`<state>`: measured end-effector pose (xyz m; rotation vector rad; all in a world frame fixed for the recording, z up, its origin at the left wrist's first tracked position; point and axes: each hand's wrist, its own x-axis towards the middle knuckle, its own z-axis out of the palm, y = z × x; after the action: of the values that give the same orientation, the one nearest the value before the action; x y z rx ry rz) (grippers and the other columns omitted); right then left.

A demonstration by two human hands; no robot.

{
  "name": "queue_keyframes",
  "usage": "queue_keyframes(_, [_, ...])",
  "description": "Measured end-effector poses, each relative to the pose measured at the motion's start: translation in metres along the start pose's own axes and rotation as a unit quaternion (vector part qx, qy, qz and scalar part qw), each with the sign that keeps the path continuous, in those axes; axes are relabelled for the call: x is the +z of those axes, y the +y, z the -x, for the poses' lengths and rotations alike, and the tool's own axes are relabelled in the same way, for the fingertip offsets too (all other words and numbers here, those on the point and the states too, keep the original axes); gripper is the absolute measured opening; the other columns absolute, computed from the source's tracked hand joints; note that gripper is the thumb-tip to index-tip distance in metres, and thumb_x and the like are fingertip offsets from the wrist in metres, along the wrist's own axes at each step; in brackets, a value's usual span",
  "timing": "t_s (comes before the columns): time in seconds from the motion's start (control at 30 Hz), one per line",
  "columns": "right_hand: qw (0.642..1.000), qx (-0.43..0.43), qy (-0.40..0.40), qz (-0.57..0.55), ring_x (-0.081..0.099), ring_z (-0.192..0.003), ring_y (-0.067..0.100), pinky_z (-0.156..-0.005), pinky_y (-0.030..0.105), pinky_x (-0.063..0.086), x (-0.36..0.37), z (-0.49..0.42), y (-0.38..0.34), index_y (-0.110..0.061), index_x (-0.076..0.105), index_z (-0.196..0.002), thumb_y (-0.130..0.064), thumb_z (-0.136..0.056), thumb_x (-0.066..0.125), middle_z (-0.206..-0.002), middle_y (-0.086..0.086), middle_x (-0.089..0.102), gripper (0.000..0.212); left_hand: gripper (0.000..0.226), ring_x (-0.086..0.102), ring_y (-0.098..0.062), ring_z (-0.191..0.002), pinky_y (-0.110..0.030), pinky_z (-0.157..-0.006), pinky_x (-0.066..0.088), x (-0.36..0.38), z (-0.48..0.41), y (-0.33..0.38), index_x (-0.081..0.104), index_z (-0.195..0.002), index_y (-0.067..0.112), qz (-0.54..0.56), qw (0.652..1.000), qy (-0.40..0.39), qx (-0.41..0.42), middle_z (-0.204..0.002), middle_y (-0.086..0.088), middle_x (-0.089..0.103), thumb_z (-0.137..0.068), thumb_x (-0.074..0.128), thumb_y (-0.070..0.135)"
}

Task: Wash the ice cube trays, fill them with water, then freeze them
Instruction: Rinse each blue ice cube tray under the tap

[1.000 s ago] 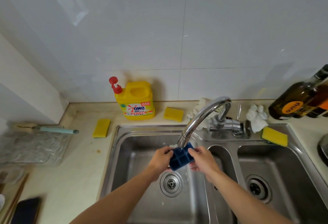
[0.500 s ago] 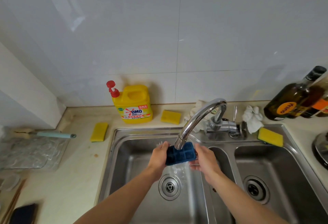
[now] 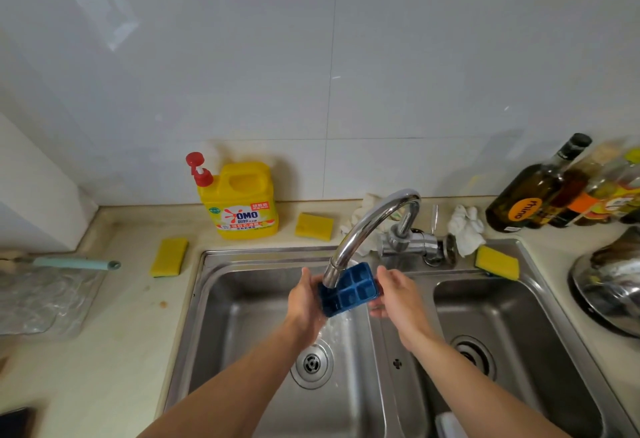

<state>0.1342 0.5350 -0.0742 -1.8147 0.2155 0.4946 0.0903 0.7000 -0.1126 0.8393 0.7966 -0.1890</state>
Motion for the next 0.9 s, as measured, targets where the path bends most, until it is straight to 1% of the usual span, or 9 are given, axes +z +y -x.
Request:
queue_keyframes(0.13, [0.997, 0.055, -0.035, -0.037, 0.072, -0.075, 0.021, -0.059, 0.027, 0.058, 0.014, 0.004, 0.002, -0.017, 0.065, -0.107, -0.037, -0.107, 0.048, -0.094, 0.011, 0.075, 0.026, 0.054, 0.073, -0.035, -0.099, -0.048, -0.091, 0.057, -0.017, 0.004, 0.008, 0.07, -0.112, 0.006, -0.062, 0.995, 0.069, 0.043, -0.1, -0.015, 0.077, -0.107, 0.034, 0.046])
queue_keyframes(0.23, [0.99, 0.102, -0.073, -0.058, 0.073, -0.082, 0.029, -0.061, 0.031, 0.06, 0.03, 0.005, 0.008, -0.017, 0.067, -0.107, -0.04, -0.107, 0.047, -0.096, 0.015, 0.076, 0.03, 0.043, 0.073, -0.034, -0.095, -0.044, -0.081, 0.062, -0.033, 0.01, 0.017, 0.072, -0.106, 0.008, -0.091, 0.987, 0.117, 0.061, -0.099, -0.015, 0.077, -0.104, 0.045, 0.042])
queue_keyframes(0.3, [0.983, 0.135, -0.096, -0.074, 0.073, -0.084, 0.033, -0.064, 0.035, 0.061, 0.042, 0.005, 0.014, -0.01, 0.066, -0.108, -0.041, -0.107, 0.047, -0.098, 0.018, 0.075, 0.036, 0.043, 0.074, -0.031, -0.091, -0.038, -0.074, 0.061, -0.044, 0.018, 0.023, 0.072, -0.104, 0.008, -0.111, 0.982, 0.129, 0.075, -0.096, -0.012, 0.077, -0.105, 0.046, 0.041])
queue_keyframes(0.4, [0.971, 0.176, -0.122, -0.105, 0.073, -0.089, 0.039, -0.069, 0.039, 0.063, 0.058, 0.004, 0.021, -0.005, 0.064, -0.111, -0.041, -0.106, 0.049, -0.104, 0.023, 0.073, 0.04, 0.042, 0.074, -0.028, -0.089, -0.034, -0.071, 0.058, -0.055, 0.032, 0.03, 0.072, -0.102, 0.008, -0.131, 0.978, 0.132, 0.096, -0.091, -0.009, 0.078, -0.106, 0.044, 0.039])
queue_keyframes(0.57, [0.958, 0.21, -0.129, -0.145, 0.073, -0.09, 0.042, -0.059, 0.037, 0.061, 0.077, 0.001, 0.025, -0.004, 0.063, -0.111, -0.041, -0.104, 0.052, -0.105, 0.024, 0.072, 0.039, 0.033, 0.073, -0.024, -0.092, -0.028, -0.068, 0.057, -0.061, 0.048, 0.036, 0.072, -0.102, 0.015, -0.162, 0.969, 0.143, 0.119, -0.095, -0.006, 0.076, -0.105, 0.047, 0.036])
queue_keyframes(0.63, [0.956, 0.214, -0.126, -0.157, 0.073, -0.09, 0.041, -0.059, 0.038, 0.061, 0.079, 0.0, 0.024, -0.004, 0.063, -0.111, -0.04, -0.104, 0.055, -0.104, 0.023, 0.072, 0.037, 0.031, 0.073, -0.023, -0.092, -0.028, -0.069, 0.058, -0.061, 0.051, 0.037, 0.071, -0.101, 0.016, -0.17, 0.967, 0.144, 0.12, -0.092, -0.004, 0.077, -0.104, 0.048, 0.036])
queue_keyframes(0.73, [0.961, 0.196, -0.116, -0.157, 0.074, -0.087, 0.038, -0.065, 0.04, 0.062, 0.071, -0.005, 0.022, -0.004, 0.064, -0.109, -0.04, -0.104, 0.054, -0.101, 0.022, 0.073, 0.037, 0.033, 0.073, -0.026, -0.093, -0.031, -0.072, 0.058, -0.057, 0.048, 0.032, 0.071, -0.102, 0.013, -0.169, 0.968, 0.148, 0.114, -0.093, -0.007, 0.077, -0.105, 0.048, 0.036])
queue_keyframes(0.83, [0.971, 0.173, -0.092, -0.14, 0.073, -0.081, 0.032, -0.063, 0.036, 0.06, 0.052, -0.011, 0.016, -0.004, 0.065, -0.108, -0.04, -0.105, 0.052, -0.1, 0.022, 0.074, 0.039, 0.033, 0.072, -0.027, -0.091, -0.032, -0.07, 0.058, -0.047, 0.037, 0.019, 0.07, -0.105, 0.01, -0.158, 0.973, 0.144, 0.091, -0.097, -0.011, 0.075, -0.105, 0.049, 0.036])
queue_keyframes(0.9, [0.977, 0.152, -0.072, -0.129, 0.071, -0.078, 0.03, -0.064, 0.035, 0.061, 0.036, -0.014, 0.011, -0.003, 0.065, -0.108, -0.039, -0.106, 0.051, -0.101, 0.024, 0.073, 0.039, 0.035, 0.072, -0.029, -0.094, -0.038, -0.077, 0.06, -0.036, 0.028, 0.01, 0.069, -0.108, 0.007, -0.144, 0.979, 0.127, 0.071, -0.101, -0.014, 0.075, -0.106, 0.049, 0.036])
